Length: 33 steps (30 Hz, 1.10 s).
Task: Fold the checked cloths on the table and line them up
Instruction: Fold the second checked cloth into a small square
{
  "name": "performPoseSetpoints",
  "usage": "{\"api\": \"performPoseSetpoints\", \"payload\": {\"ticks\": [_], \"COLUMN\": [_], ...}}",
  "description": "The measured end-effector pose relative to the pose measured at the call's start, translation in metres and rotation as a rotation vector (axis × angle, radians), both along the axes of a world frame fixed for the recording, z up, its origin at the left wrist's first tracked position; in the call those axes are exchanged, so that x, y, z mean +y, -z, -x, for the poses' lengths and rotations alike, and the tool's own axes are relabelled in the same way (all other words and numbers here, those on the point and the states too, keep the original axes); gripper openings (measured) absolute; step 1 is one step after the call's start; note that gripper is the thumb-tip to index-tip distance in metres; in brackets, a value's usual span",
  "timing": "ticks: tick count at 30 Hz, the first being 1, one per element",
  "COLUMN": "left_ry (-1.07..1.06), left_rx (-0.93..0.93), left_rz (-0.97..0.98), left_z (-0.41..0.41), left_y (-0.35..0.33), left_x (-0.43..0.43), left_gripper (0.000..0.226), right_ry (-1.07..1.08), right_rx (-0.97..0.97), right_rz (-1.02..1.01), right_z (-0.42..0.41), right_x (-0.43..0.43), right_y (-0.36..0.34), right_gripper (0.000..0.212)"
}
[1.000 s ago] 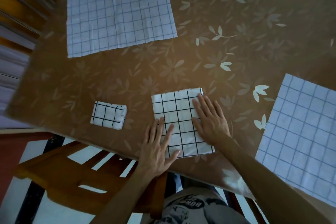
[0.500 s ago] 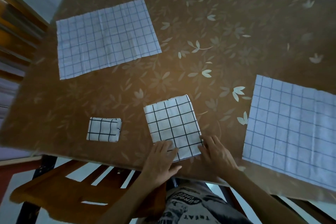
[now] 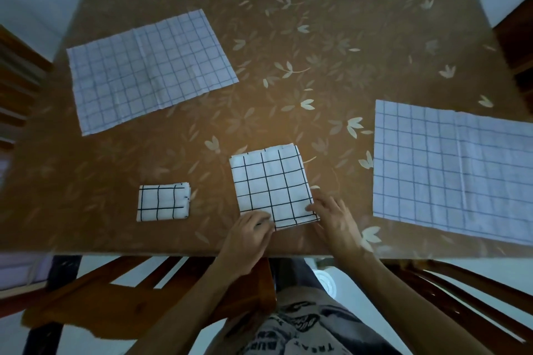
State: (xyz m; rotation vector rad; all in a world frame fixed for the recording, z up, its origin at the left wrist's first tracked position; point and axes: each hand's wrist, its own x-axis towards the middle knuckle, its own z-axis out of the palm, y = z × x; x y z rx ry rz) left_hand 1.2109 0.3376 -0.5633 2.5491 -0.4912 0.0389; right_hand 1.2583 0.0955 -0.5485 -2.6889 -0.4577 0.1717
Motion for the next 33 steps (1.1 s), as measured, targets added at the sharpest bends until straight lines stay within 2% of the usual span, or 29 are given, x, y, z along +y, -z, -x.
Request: {"api": "performPoseSetpoints", "payload": {"ticks": [3, 7, 10, 12, 14, 16, 20, 24, 27, 33], "left_ry": [-0.017, -0.077, -0.122, -0.186, -0.263, -0.313, -0.366, -0.407, -0.447, -0.543], "left_rx": [0.09, 0.302, 0.267, 0.322, 0.454, 0.542, 0.612, 0.595, 0.607, 0.557], "left_rz": [0.091, 0.091, 0.046, 0.071, 0.144, 0.21, 0.323, 0.439, 0.51, 0.546], "left_z": [0.008, 0.01, 0.001, -0.006, -0.011, -0.015, -0.02, -0.025, -0.031, -0.037], "left_y": [-0.015, -0.021, -0.019, -0.019, -0.019, -0.018, -0.01, -0.006, -0.005, -0.003], "left_x": [0.015, 0.038, 0.051, 0.053, 0.052, 0.052, 0.055, 0.052, 0.048, 0.047], "left_gripper": [0.032, 0.055, 0.046, 0.041, 0.029, 0.009, 0.011, 0.011, 0.025, 0.061], "right_ry": [-0.041, 0.006, 0.001, 0.044, 0.097, 0.096, 0.082, 0.183, 0.29, 0.478], "right_rx": [-0.023, -0.01, -0.01, 0.013, 0.13, 0.277, 0.296, 0.437, 0.463, 0.478], "right_rz": [-0.046, -0.172, -0.215, -0.227, -0.244, -0.218, -0.178, -0.213, -0.26, -0.34], "right_z": [0.002, 0.01, 0.019, 0.024, 0.025, 0.022, -0.002, -0.035, -0.045, -0.048], "right_x": [0.005, 0.003, -0.003, -0.005, -0.006, -0.005, 0.002, 0.007, 0.01, 0.015], "right_y": [-0.008, -0.021, -0.029, -0.033, -0.035, -0.034, -0.023, -0.011, 0.003, 0.014], "right_gripper": [0.033, 0.024, 0.035, 0.038, 0.034, 0.04, 0.053, 0.032, 0.021, 0.02]}}
